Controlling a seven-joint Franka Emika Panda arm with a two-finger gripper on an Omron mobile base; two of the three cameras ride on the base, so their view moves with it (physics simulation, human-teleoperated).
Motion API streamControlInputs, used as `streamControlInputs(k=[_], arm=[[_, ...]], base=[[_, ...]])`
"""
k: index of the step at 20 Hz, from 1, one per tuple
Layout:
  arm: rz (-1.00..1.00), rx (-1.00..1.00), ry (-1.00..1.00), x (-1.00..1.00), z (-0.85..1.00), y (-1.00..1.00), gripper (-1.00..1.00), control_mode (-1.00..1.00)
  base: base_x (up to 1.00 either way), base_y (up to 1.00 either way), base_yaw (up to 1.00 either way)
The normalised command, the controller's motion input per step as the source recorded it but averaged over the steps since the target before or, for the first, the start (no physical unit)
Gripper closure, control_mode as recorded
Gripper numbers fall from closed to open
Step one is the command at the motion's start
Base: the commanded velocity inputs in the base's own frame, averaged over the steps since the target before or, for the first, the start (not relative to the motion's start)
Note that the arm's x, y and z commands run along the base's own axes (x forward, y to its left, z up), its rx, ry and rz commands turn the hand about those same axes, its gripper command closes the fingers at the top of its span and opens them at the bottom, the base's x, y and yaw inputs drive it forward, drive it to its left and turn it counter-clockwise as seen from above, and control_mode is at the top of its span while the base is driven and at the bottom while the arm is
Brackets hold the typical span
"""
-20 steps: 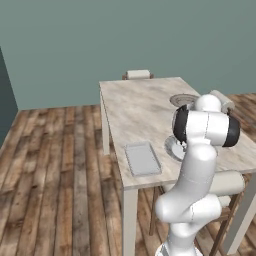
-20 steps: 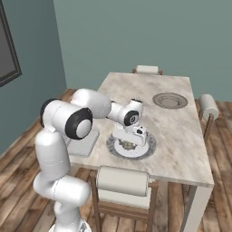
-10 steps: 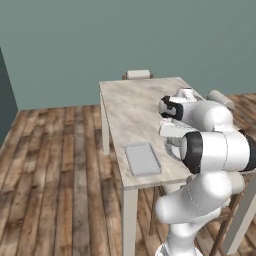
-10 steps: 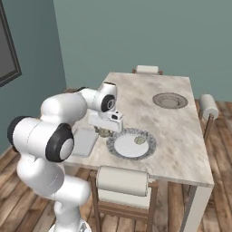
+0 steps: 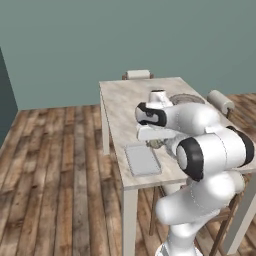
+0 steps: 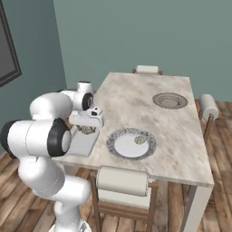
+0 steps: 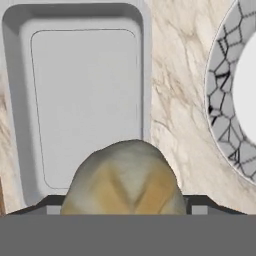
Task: Place two dumplings into each of the tupperware containers and then place the containers in the fridge.
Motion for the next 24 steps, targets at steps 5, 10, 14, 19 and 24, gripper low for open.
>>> streamControlInputs(k=[5, 10, 14, 19, 24], arm=[[0.05, 0.0, 0.0, 0.75, -0.54, 0.35, 1.0, -1.0], [0.01, 0.0, 0.0, 0.29, -0.4, 0.29, 1.0, -1.0], [0.0, 0.0, 0.0, 0.24, -0.48, 0.2, 1.0, -1.0], [0.0, 0.0, 0.0, 0.02, -0.09, 0.0, -1.0, -1.0], [0.0, 0.0, -0.04, 0.0, 0.12, 0.0, -1.0, -1.0]], base=[[0.0, 0.0, 0.0], [0.0, 0.0, 0.0], [0.0, 0.0, 0.0], [0.0, 0.0, 0.0], [0.0, 0.0, 0.0]])
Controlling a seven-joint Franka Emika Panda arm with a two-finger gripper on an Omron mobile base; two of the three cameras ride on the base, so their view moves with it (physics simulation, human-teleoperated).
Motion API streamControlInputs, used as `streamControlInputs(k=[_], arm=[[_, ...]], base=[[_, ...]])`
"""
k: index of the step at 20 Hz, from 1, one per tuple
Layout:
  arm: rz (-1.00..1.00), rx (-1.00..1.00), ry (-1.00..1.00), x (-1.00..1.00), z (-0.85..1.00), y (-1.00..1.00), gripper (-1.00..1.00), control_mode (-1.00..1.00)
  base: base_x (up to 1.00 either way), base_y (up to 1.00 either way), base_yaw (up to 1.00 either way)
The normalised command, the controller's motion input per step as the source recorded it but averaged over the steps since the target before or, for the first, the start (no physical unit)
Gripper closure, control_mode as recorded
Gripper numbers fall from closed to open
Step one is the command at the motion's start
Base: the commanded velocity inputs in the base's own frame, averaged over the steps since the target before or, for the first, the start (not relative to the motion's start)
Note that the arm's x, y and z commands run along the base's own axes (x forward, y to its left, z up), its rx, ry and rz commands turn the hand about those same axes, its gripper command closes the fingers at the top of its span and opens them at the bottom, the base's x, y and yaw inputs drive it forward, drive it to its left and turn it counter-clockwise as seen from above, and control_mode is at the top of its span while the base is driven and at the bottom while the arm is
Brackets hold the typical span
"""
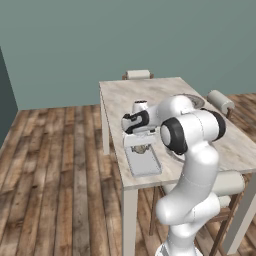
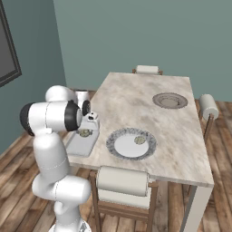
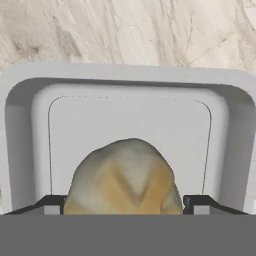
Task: Place two dumplings into each of the tupperware containers and then place the containers in the fridge.
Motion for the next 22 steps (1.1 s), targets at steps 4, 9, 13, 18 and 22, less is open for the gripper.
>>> streamControlInputs(k=[4, 9, 13, 18, 22], arm=[[-0.09, 0.0, 0.0, -0.16, 0.51, -0.18, -1.0, -1.0], [-0.19, 0.0, 0.03, -0.01, 0.51, -0.48, -1.0, -1.0], [-0.34, 0.01, 0.1, 0.0, 0.01, -0.98, -1.0, -1.0], [-0.32, 0.06, 0.1, -0.01, 0.01, -1.0, -1.0, -1.0], [-0.29, 0.03, 0.07, 0.0, 0.06, -1.0, -1.0, -1.0]], base=[[0.0, 0.0, 0.0], [0.0, 0.0, 0.0], [0.0, 0.0, 0.0], [0.0, 0.0, 0.0], [0.0, 0.0, 0.0]])
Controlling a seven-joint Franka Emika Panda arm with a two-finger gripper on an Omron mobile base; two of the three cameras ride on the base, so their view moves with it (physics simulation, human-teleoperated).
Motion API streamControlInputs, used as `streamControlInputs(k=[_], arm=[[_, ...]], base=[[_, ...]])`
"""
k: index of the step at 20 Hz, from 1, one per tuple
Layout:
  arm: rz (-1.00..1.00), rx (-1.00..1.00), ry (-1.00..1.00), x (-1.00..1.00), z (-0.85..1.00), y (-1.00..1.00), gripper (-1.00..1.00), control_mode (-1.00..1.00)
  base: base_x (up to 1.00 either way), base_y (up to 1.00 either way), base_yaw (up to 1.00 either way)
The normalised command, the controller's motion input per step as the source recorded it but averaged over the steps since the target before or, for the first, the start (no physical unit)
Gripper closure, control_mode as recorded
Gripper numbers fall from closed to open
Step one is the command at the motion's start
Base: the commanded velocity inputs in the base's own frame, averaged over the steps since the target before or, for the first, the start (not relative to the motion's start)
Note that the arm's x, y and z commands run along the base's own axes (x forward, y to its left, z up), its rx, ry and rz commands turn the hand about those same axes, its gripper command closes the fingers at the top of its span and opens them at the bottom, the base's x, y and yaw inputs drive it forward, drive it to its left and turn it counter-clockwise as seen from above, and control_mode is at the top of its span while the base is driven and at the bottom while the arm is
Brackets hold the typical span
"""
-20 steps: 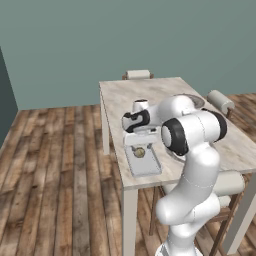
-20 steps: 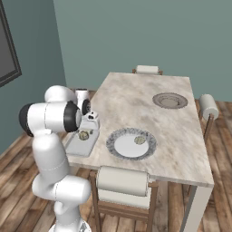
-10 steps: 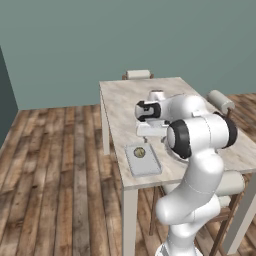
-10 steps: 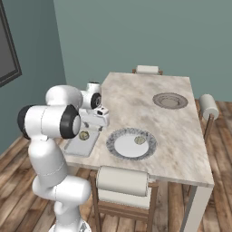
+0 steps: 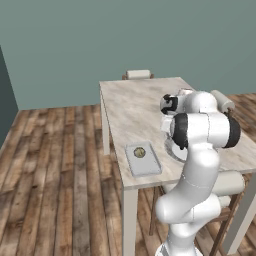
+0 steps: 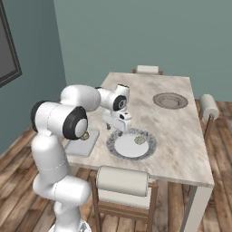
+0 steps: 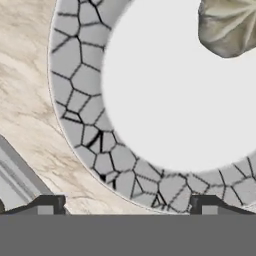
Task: Place two dumplings into each of the tupperware containers and then place the containers in the fridge.
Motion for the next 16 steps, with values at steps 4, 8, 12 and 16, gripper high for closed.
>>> streamControlInputs(k=[4, 8, 12, 16], arm=[[-0.3, 0.0, 0.09, 0.0, 0.0, -1.0, -1.0, -1.0], [-0.2, 0.01, 0.04, 0.12, -0.06, -0.92, -1.0, -1.0], [0.0, 0.04, 0.0, 0.24, -0.38, -0.26, -1.0, -1.0], [0.0, 0.0, -0.01, 0.16, -0.76, -0.01, -1.0, -1.0]], base=[[0.0, 0.0, 0.0], [0.0, 0.0, 0.0], [0.0, 0.0, 0.0], [0.0, 0.0, 0.0]])
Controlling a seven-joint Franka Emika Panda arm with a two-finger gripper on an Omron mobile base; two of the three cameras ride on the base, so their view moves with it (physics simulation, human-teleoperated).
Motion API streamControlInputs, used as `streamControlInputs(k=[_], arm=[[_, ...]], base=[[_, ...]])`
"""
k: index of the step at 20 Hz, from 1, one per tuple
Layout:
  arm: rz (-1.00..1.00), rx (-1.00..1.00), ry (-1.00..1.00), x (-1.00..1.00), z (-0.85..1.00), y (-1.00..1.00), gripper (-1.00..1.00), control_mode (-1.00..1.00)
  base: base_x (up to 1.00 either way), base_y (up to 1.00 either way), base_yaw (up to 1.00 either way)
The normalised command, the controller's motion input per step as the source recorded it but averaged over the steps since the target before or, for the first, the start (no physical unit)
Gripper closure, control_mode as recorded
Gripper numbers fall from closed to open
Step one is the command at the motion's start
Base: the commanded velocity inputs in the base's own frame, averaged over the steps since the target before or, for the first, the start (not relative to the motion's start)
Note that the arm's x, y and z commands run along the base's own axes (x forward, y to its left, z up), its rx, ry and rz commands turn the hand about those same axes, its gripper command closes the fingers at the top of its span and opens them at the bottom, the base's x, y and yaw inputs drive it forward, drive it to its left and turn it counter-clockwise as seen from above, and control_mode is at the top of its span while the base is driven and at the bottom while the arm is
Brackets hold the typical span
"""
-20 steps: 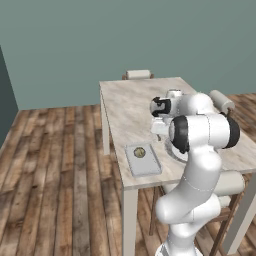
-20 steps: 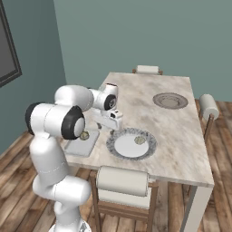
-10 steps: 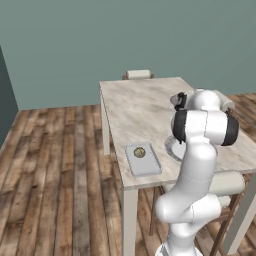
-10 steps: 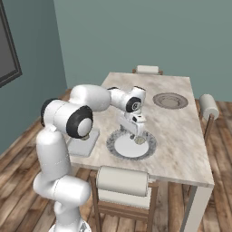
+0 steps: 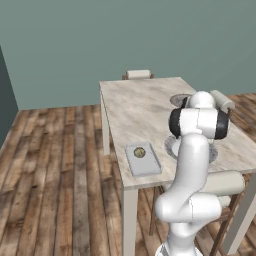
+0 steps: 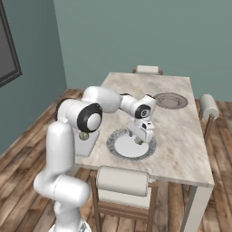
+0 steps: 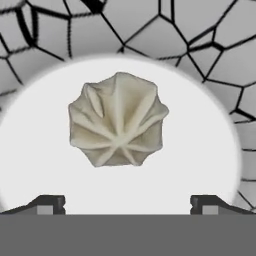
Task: Place two dumplings into each of the tupperware containers and then place the containers in the fridge.
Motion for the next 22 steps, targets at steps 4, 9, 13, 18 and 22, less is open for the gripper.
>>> streamControlInputs(k=[4, 9, 13, 18, 22], arm=[[-0.02, 0.0, -0.01, 0.01, -0.37, -0.03, -1.0, -1.0], [0.0, 0.0, -0.04, 0.0, -0.05, -0.03, -1.0, -1.0], [0.0, 0.0, -0.17, 0.0, -0.01, -0.12, -1.0, -1.0], [0.0, -0.03, -0.38, -0.05, -0.11, 0.0, -1.0, -1.0], [0.0, -0.1, -0.21, 0.0, -0.22, 0.0, -1.0, -1.0]], base=[[0.0, 0.0, 0.0], [0.0, 0.0, 0.0], [0.0, 0.0, 0.0], [0.0, 0.0, 0.0], [0.0, 0.0, 0.0]])
